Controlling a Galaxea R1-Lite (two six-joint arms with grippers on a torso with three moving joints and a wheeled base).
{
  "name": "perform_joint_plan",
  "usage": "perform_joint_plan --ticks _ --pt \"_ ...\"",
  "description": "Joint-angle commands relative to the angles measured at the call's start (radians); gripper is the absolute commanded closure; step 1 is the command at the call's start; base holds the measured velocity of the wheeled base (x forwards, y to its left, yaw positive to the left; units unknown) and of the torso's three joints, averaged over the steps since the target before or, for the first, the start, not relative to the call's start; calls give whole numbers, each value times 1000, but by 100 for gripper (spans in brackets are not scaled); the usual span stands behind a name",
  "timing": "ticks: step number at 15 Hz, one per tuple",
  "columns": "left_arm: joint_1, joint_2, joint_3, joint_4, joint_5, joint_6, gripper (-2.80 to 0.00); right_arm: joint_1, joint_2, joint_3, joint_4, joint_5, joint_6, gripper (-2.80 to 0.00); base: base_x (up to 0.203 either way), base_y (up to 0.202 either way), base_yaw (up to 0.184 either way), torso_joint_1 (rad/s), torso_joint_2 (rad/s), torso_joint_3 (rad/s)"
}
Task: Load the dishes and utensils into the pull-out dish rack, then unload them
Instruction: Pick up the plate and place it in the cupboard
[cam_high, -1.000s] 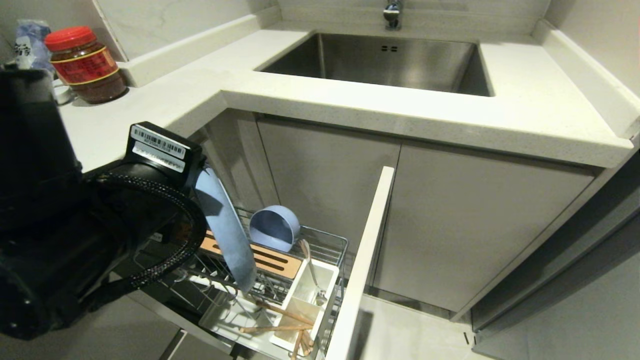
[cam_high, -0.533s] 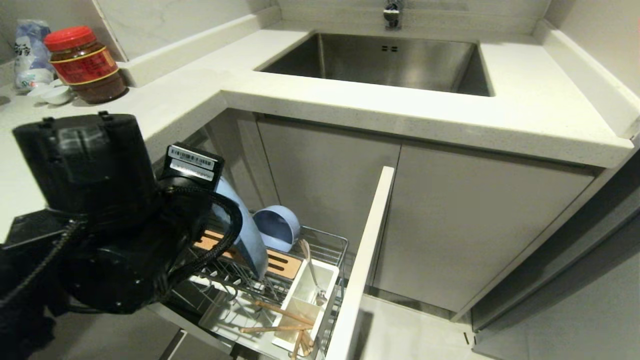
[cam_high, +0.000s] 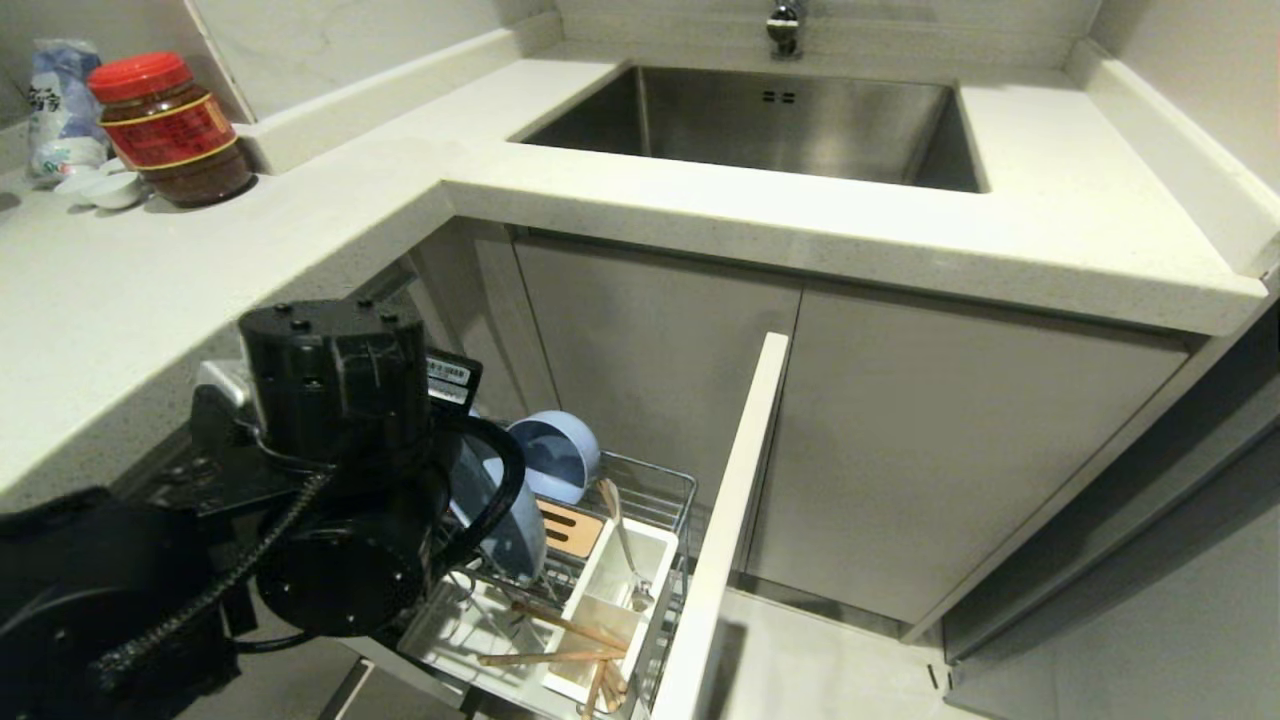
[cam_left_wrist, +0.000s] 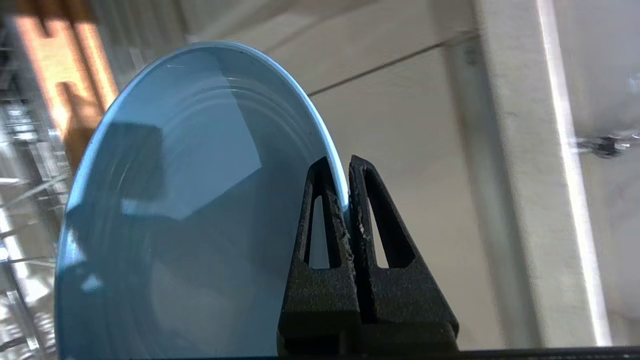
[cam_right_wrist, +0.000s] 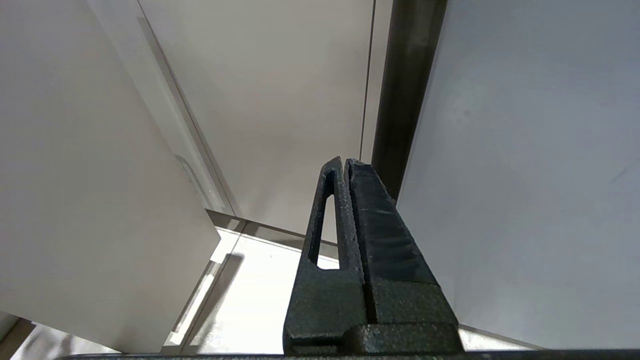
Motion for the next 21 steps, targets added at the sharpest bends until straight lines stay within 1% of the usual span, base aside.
perform_joint_plan --ticks 1,2,4,11,13,15,21 --pt "2 30 7 -5 10 -22 0 0 -1 26 -2 0 0 0 0 0 0 0 0 0" --pt "3 39 7 -5 11 -38 0 0 -1 26 0 0 0 0 0 0 0 0 0 0" --pt "15 52 10 -5 30 -49 0 0 -1 26 -1 0 0 0 0 0 0 0 0 0" --pt "19 58 22 -3 61 -51 0 0 -1 26 -2 0 0 0 0 0 0 0 0 0" --pt "35 61 28 -2 71 -52 0 0 -1 26 -2 0 0 0 0 0 0 0 0 0" --pt "46 71 37 12 73 -88 0 0 -1 26 -2 0 0 0 0 0 0 0 0 0" --pt "55 118 39 121 78 -195 0 0 -1 26 -2 0 0 0 0 0 0 0 0 0"
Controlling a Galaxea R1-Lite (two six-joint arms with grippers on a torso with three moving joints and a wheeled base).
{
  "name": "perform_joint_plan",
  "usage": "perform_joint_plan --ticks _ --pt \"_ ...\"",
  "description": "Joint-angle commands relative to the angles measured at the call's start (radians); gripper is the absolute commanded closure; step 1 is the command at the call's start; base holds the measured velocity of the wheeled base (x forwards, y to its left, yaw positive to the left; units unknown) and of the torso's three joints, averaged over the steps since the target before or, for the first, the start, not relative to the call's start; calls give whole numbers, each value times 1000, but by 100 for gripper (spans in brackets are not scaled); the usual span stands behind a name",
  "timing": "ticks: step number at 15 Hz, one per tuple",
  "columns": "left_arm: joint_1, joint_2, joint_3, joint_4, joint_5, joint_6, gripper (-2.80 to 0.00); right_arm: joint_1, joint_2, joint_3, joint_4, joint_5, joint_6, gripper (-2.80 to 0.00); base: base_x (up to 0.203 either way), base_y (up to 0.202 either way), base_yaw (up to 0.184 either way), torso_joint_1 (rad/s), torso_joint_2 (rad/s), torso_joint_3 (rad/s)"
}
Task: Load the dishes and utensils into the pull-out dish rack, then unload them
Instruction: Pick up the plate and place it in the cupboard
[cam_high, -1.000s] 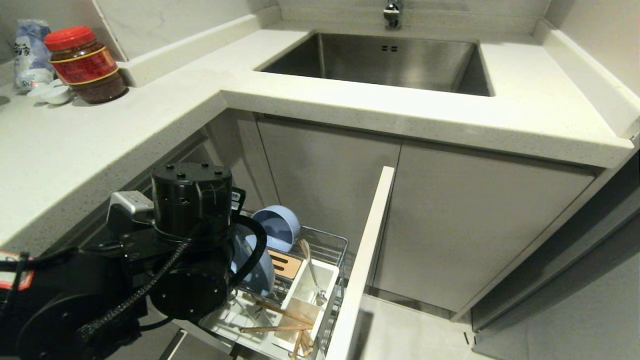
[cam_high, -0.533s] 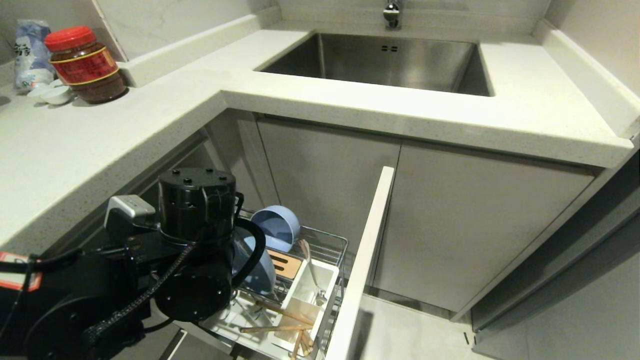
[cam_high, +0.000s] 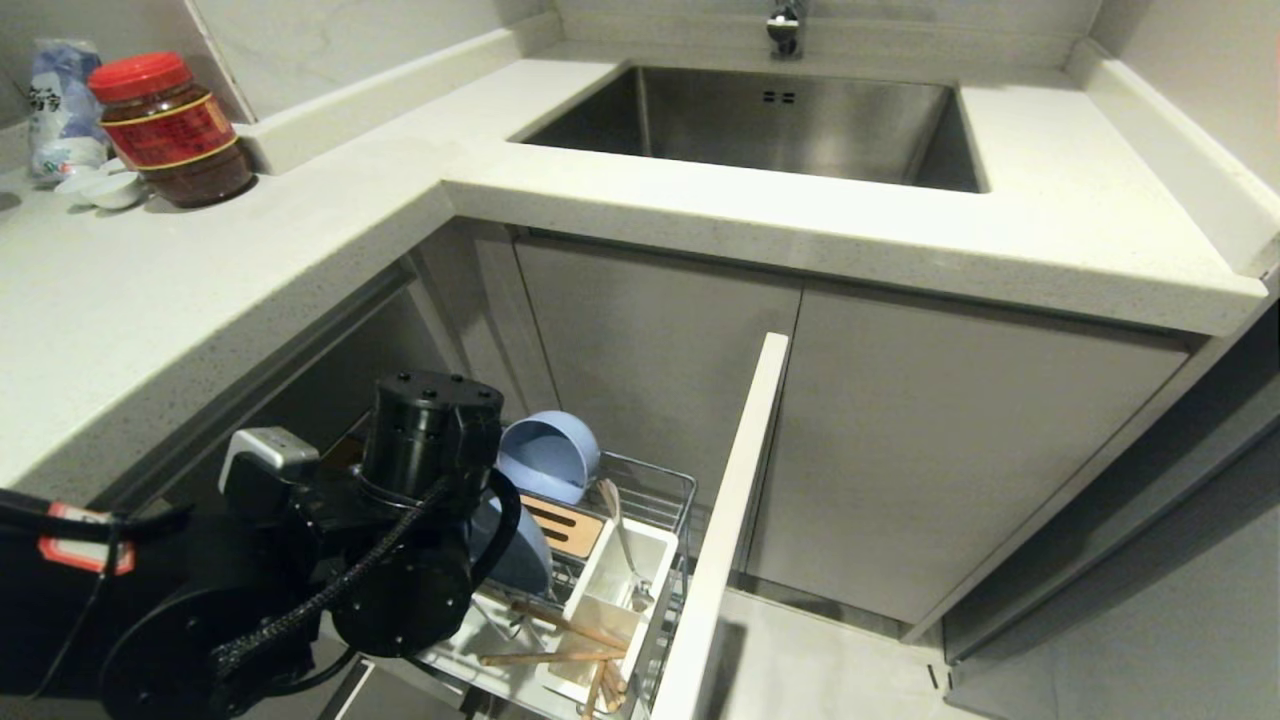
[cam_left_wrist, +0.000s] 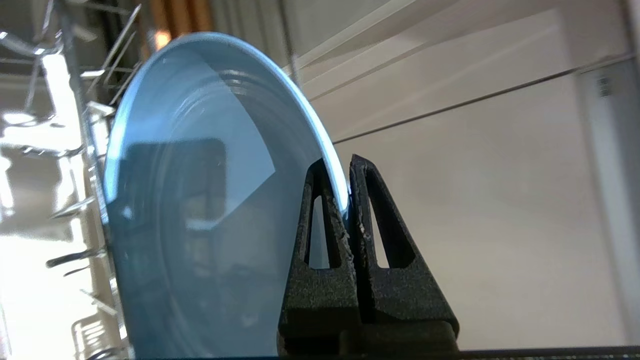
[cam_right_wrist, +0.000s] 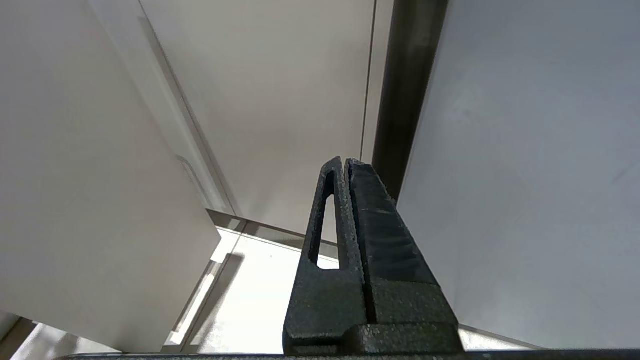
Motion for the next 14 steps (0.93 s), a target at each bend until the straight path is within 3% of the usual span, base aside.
perform_joint_plan --ticks 1,14 --pt "0 25 0 15 6 -19 0 0 -1 26 -1 0 0 0 0 0 0 0 0 0" --pt "-2 57 -2 49 6 -19 0 0 -1 26 -1 0 0 0 0 0 0 0 0 0"
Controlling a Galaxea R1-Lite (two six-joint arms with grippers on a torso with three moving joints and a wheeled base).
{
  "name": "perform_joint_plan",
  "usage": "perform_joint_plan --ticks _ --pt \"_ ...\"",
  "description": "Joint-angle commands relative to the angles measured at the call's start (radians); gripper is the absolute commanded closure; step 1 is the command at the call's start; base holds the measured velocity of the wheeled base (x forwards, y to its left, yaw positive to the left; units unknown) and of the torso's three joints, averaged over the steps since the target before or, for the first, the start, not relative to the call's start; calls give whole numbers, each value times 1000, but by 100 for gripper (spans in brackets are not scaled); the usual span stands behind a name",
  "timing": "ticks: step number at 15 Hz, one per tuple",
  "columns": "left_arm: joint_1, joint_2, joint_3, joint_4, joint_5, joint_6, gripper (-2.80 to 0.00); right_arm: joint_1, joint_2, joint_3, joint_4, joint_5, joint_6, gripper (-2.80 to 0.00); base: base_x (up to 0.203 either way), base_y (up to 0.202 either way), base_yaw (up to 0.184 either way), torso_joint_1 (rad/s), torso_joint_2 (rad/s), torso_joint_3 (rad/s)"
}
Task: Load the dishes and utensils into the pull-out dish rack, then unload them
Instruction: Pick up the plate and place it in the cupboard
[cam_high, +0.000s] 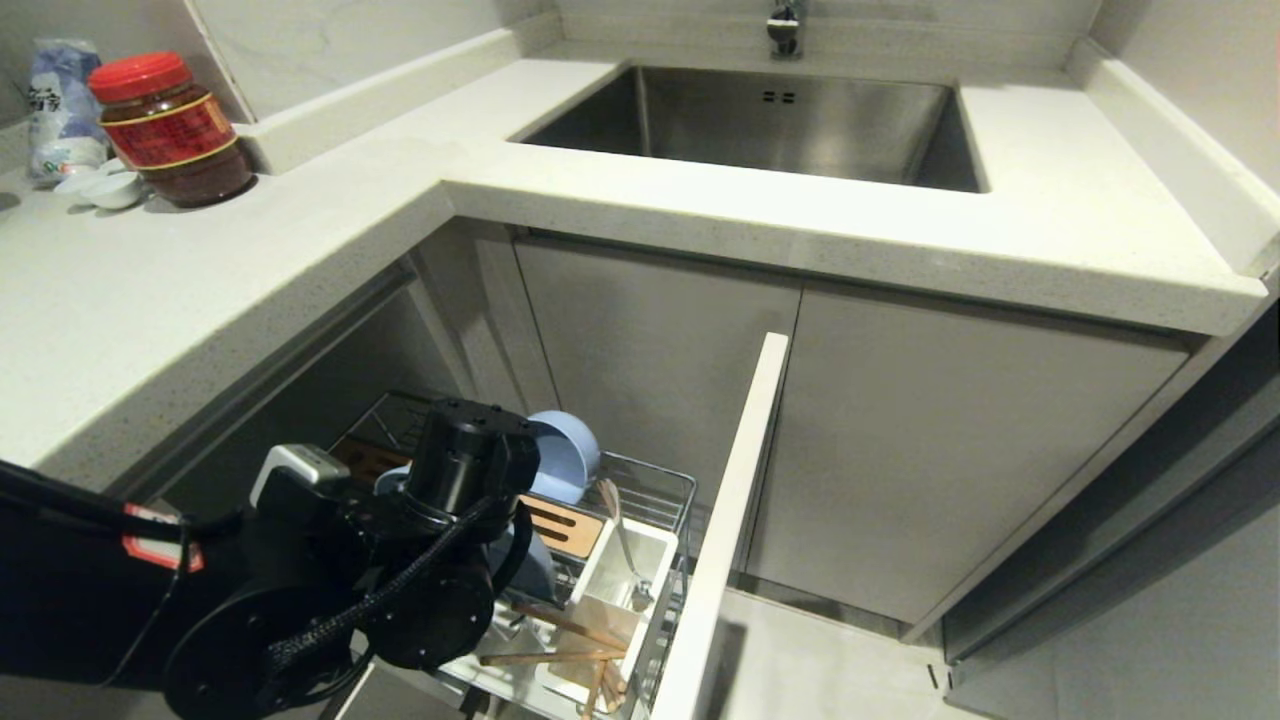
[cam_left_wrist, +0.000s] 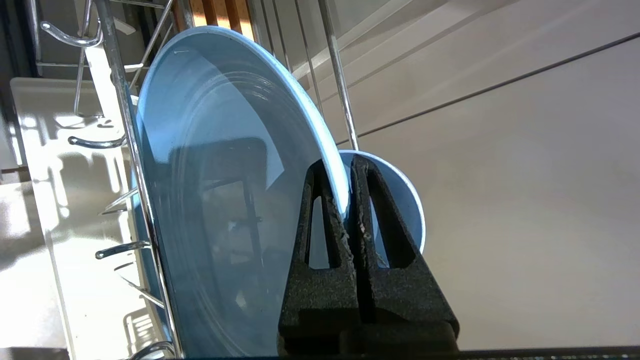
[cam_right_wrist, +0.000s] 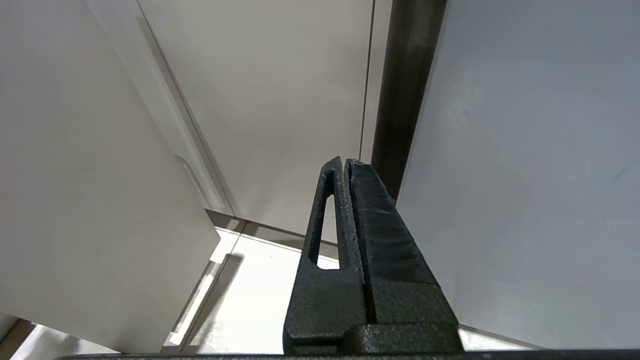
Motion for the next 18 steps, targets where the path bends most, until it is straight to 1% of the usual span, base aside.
perform_joint_plan --ticks 1,2,3,4,9,11,14,15,16,18 --pt "-2 -1 -1 -2 6 -8 0 0 -1 26 -2 0 0 0 0 0 0 0 0 0" --pt "-2 -1 0 8 6 -6 -280 0 -1 26 -2 0 0 0 0 0 0 0 0 0" --pt "-2 -4 -2 40 7 -8 -280 0 -1 26 -1 0 0 0 0 0 0 0 0 0" --pt "-2 -6 -3 48 7 -9 -280 0 -1 26 -1 0 0 0 0 0 0 0 0 0" --pt "-8 -30 -3 64 10 -8 -280 0 -1 26 -2 0 0 0 0 0 0 0 0 0" --pt "-30 -63 -7 129 7 -10 -280 0 -1 26 -1 0 0 0 0 0 0 0 0 0" --pt "-77 -157 -18 238 6 -24 -280 0 -1 26 -1 0 0 0 0 0 0 0 0 0" --pt "-94 -196 -23 279 6 -31 -160 0 -1 26 0 0 0 0 0 0 0 0 0 0" --pt "-116 -237 -31 319 6 -37 0 0 -1 26 -1 0 0 0 0 0 0 0 0 0" --pt "-155 -308 -43 396 5 -39 0 0 -1 26 -2 0 0 0 0 0 0 0 0 0"
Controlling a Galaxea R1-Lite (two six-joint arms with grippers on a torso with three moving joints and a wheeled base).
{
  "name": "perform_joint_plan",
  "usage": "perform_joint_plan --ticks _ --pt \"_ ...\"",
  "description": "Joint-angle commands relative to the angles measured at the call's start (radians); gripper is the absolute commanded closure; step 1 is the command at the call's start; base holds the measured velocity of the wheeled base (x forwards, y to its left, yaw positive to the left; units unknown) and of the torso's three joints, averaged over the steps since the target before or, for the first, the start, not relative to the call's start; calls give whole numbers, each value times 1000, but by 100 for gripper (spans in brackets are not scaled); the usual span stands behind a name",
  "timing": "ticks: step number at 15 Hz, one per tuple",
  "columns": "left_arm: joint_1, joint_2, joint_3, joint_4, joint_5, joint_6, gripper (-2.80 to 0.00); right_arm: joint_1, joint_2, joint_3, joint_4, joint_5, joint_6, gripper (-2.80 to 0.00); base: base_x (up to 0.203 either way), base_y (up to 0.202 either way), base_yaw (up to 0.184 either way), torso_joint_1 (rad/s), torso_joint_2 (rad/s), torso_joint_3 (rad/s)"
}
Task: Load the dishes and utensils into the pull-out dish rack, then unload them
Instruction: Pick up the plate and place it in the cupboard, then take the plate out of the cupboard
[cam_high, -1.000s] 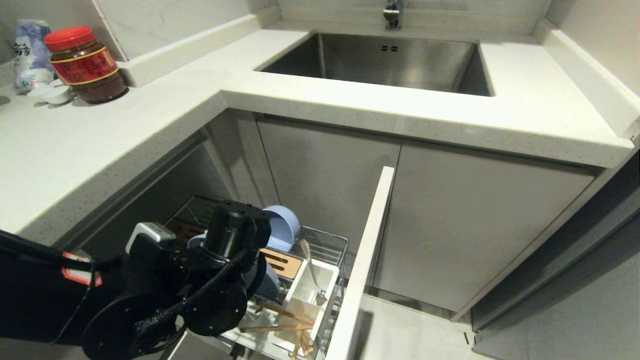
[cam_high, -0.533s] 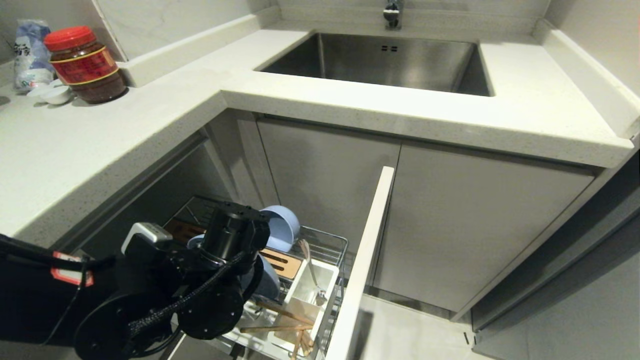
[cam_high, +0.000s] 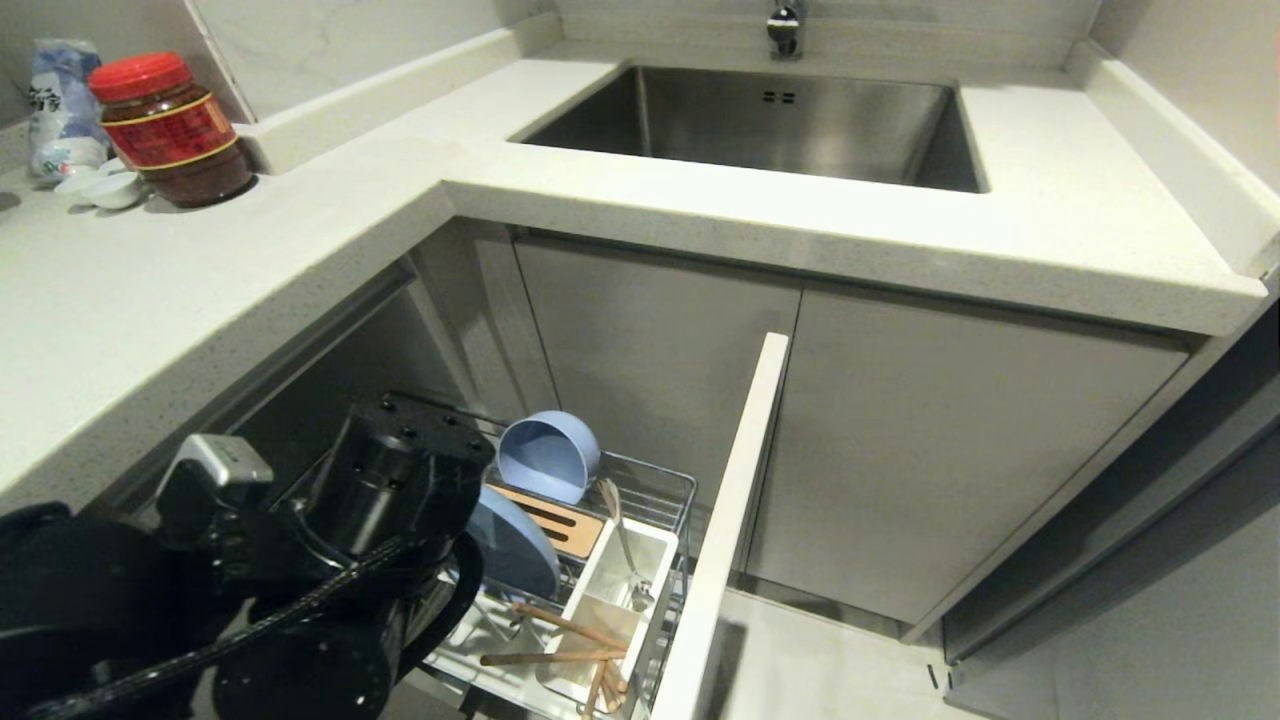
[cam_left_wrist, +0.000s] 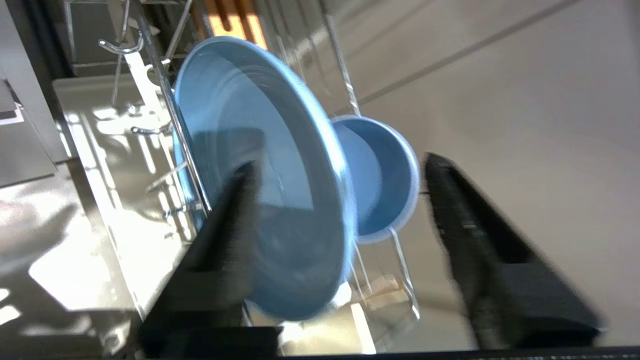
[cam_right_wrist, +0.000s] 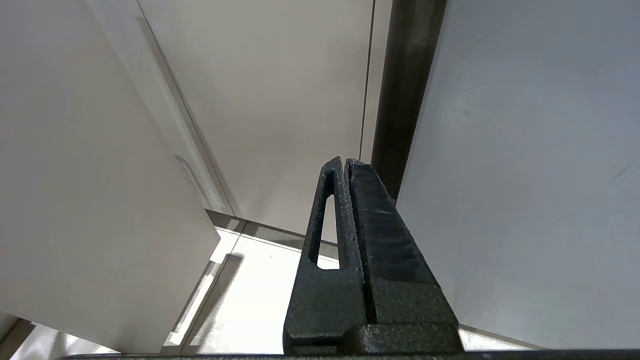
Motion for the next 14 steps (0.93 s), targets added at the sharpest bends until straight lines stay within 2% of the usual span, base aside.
perform_joint_plan --ticks 1,3,4,5,7,9,12,14 --pt "-51 -121 -31 98 4 -8 0 0 -1 26 0 0 0 0 0 0 0 0 0 0" --pt "-69 -165 -85 201 1 1 0 0 -1 26 -2 0 0 0 0 0 0 0 0 0" --pt "-70 -183 -124 241 1 23 0 0 -1 26 -1 0 0 0 0 0 0 0 0 0" --pt "-70 -203 -162 263 0 75 0 0 -1 26 -1 0 0 0 0 0 0 0 0 0" --pt "-66 -244 -241 276 -7 234 0 0 -1 26 -1 0 0 0 0 0 0 0 0 0" --pt "-29 -311 -305 276 -34 440 0 0 -1 26 -2 0 0 0 0 0 0 0 0 0" --pt "98 -447 -373 274 -204 725 0 0 -1 26 -2 0 0 0 0 0 0 0 0 0" --pt "223 -523 -398 274 -324 850 0 0 -1 26 -1 0 0 0 0 0 0 0 0 0"
